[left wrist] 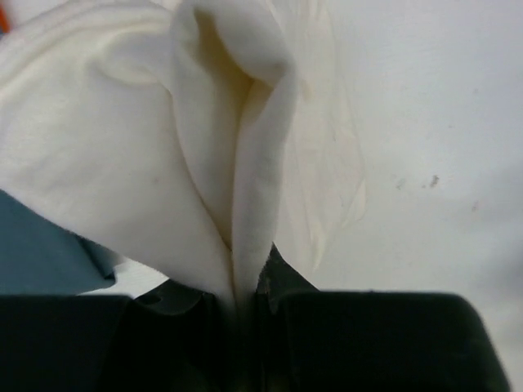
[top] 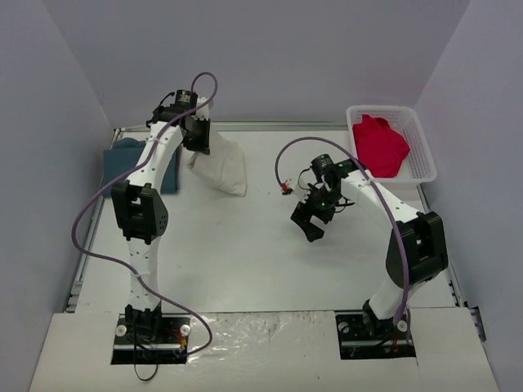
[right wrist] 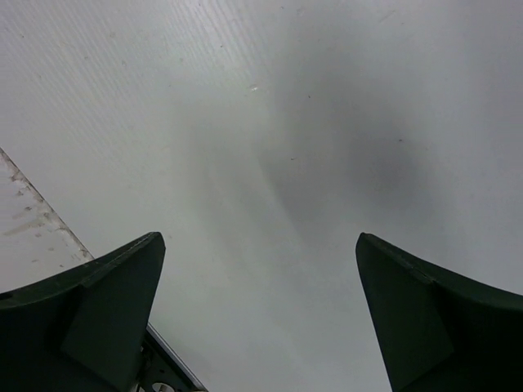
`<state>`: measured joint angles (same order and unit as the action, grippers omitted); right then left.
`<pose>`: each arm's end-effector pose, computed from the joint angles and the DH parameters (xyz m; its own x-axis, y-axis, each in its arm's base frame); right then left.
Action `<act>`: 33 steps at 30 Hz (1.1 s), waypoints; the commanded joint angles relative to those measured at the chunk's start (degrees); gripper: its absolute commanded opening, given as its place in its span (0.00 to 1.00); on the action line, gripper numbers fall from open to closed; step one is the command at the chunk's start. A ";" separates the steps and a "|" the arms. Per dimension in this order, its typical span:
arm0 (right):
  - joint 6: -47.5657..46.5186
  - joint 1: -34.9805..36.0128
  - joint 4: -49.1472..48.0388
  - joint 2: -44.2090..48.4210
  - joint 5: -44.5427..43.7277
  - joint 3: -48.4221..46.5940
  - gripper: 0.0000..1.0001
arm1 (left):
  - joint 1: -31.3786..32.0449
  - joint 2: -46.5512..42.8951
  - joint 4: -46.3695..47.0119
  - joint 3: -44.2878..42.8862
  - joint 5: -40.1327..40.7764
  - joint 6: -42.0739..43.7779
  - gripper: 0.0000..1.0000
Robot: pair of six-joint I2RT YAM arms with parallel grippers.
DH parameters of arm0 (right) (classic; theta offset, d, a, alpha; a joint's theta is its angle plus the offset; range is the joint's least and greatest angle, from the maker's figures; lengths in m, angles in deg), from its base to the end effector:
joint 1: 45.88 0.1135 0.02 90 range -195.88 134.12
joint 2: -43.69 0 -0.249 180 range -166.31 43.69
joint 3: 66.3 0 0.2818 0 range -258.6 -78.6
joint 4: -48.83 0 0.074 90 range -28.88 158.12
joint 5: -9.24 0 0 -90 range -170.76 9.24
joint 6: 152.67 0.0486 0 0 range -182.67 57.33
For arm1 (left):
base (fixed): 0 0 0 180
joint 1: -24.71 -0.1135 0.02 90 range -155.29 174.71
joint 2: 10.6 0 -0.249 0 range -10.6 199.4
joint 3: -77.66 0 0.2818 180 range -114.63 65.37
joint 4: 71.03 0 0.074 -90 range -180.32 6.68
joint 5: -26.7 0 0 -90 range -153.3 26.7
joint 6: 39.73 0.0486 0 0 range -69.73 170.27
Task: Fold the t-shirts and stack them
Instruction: Put the neatly folded tshirt into the corner of the board with the left arm
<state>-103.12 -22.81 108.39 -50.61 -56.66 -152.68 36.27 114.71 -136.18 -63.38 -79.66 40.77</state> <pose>0.3263 0.1605 0.2136 -0.3213 -0.7806 -0.5362 -0.9331 0.3576 0.0385 0.5005 -0.1163 0.3015 -0.7953 0.0010 -0.6063 0.2439 0.9161 -0.3184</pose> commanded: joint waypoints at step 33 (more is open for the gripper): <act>0.10 1.80 2.57 -15.91 1.57 -0.45 1.00 | -5.04 -1.12 -11.65 -17.50 30.43 17.50 0.02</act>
<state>-103.25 -21.43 108.04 -65.45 -54.23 -152.13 33.47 116.11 -146.54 -78.46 -50.54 57.60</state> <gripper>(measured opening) 0.999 0.113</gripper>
